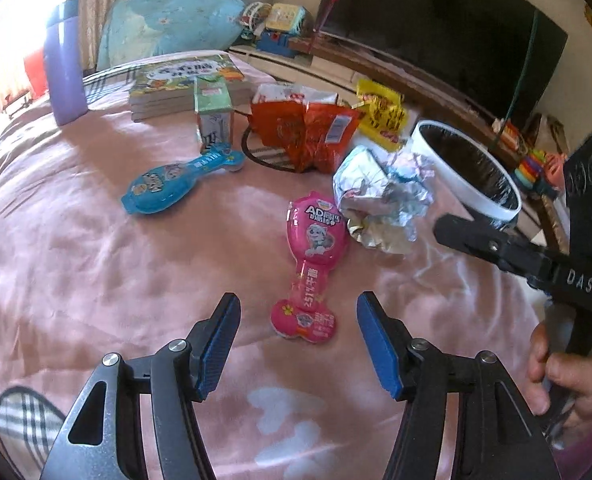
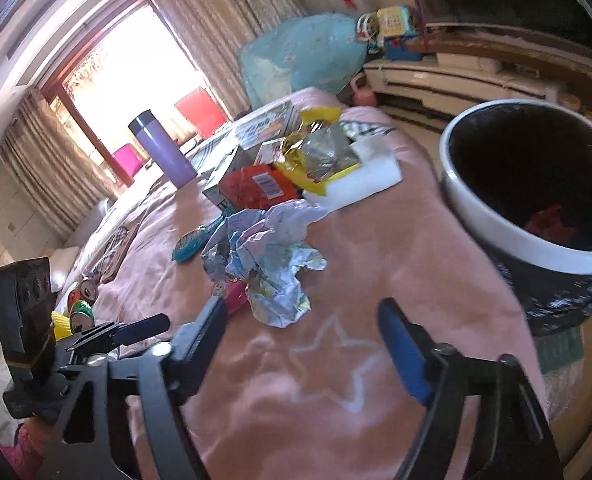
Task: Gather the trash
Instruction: 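Grasp the pink lollipop pack with the left tool while the right tool grasps crumpled foil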
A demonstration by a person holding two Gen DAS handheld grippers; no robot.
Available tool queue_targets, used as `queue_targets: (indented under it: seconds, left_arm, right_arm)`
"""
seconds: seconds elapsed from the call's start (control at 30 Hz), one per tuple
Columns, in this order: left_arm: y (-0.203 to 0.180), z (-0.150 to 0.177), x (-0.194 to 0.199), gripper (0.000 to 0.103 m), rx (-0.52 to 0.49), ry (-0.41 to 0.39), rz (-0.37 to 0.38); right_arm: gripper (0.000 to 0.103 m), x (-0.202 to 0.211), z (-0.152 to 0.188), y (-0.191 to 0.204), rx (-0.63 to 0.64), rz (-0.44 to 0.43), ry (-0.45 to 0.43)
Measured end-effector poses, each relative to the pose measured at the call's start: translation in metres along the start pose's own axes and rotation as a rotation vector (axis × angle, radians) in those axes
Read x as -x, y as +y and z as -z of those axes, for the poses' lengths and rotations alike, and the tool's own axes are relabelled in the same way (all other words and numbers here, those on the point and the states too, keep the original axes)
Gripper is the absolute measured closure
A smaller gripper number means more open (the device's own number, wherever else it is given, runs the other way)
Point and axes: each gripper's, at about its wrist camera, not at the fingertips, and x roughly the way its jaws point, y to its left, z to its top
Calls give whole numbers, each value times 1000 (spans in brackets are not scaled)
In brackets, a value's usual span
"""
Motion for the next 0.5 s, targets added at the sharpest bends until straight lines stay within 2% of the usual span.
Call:
queue_targets:
  seconds: [0.17, 0.27, 0.33, 0.4, 0.5]
  left_arm:
    - [-1, -8, -22, 47, -20, 20, -7]
    - [-2, -14, -31, 55, -37, 14, -11]
    - [-5, -16, -37, 66, -61, 13, -19]
    - [-10, -18, -41, 82, -95, 15, -29]
    - [-13, -18, -43, 85, -110, 11, -24]
  right_arm:
    - [38, -20, -10, 5, 24, -23, 33]
    - [54, -32, -16, 5, 22, -23, 47]
    - [77, -38, -18, 2, 18, -20, 53]
    - [82, -38, -19, 0, 8, -24, 44]
    - [93, -30, -16, -3, 5, -29, 19]
